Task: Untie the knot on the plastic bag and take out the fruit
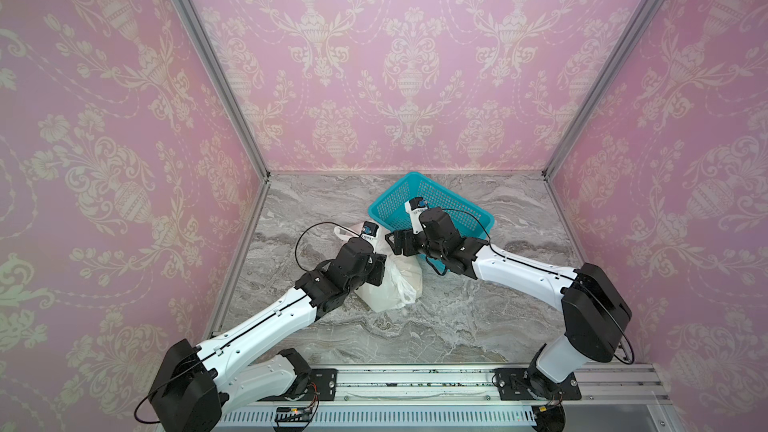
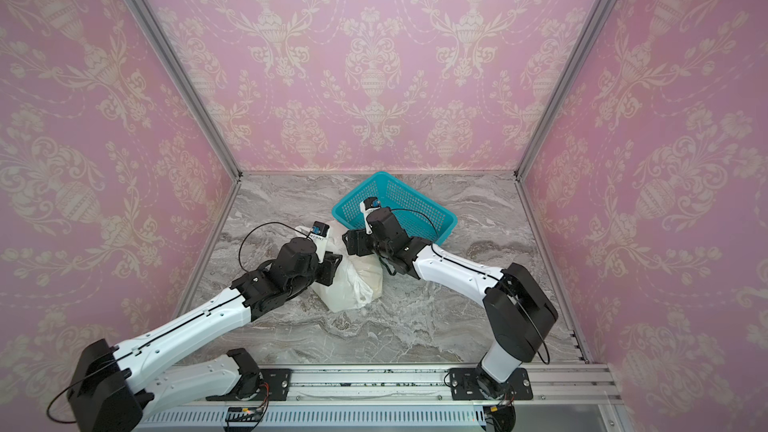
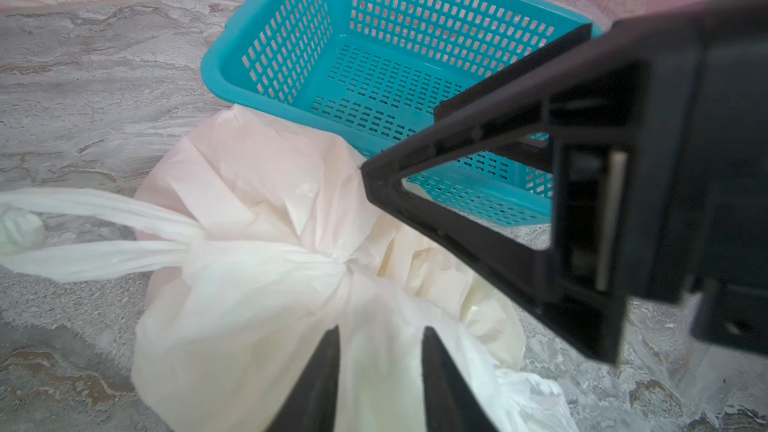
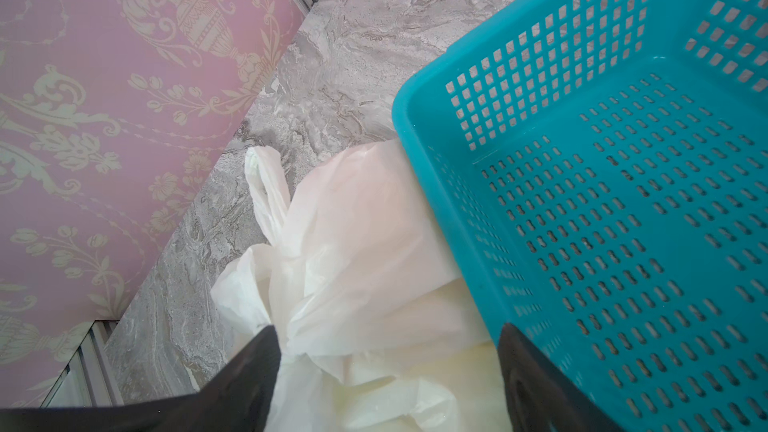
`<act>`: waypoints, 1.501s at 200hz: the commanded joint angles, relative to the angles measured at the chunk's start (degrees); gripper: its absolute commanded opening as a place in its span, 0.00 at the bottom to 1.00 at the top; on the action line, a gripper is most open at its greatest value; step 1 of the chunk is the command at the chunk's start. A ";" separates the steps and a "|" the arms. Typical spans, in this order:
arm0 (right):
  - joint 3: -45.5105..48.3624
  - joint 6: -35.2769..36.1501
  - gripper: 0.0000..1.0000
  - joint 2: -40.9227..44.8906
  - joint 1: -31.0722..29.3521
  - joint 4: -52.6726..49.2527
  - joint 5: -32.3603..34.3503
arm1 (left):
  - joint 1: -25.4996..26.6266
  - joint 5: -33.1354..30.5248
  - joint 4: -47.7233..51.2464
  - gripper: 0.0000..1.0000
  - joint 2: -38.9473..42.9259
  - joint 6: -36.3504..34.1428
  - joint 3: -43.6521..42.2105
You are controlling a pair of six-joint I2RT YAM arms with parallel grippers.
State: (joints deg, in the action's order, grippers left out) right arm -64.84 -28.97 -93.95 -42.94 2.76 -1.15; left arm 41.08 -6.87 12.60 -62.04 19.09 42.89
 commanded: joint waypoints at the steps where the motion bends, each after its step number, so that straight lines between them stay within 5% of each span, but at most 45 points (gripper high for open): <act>1: -1.89 -0.47 0.83 -0.09 -0.21 0.69 -0.70 | 0.36 0.75 3.23 0.76 1.50 3.32 -0.53; 31: -0.74 -0.47 0.83 0.88 -0.15 1.31 -0.20 | 1.04 -3.76 5.97 0.92 -0.18 4.87 -0.54; 64: -0.11 -0.69 0.83 1.71 -0.17 1.37 0.18 | 1.25 -0.87 4.50 0.84 -4.72 4.95 -0.53; 77: 0.14 -0.91 0.83 1.76 -0.16 1.53 0.11 | 1.22 -0.29 4.47 0.72 -6.66 4.40 -0.21; 99: 0.11 -1.13 0.83 1.39 -0.22 1.76 0.00 | 1.28 0.28 4.71 0.16 -8.72 3.44 0.82; 109: 0.05 -1.39 0.83 1.07 -0.21 1.76 0.00 | 1.22 -0.18 5.36 0.00 -8.82 2.96 1.35; 235: -1.94 -10.49 0.81 -6.69 -3.34 10.55 -8.58 | 1.27 1.78 4.05 0.00 4.93 -3.22 -3.61; 265: -4.15 -12.21 0.63 -9.09 -3.29 10.58 -6.91 | 1.22 0.74 4.34 0.00 6.14 -3.27 -3.93; 300: -4.33 -12.88 0.18 -9.37 -3.24 9.92 -3.05 | 1.24 -0.21 4.32 0.00 6.43 -3.44 -4.40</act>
State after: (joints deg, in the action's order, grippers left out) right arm -67.48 -40.95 -103.07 -46.50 12.88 -8.08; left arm 41.87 -6.48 16.88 -56.69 17.32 39.13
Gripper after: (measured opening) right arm 0.342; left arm 0.046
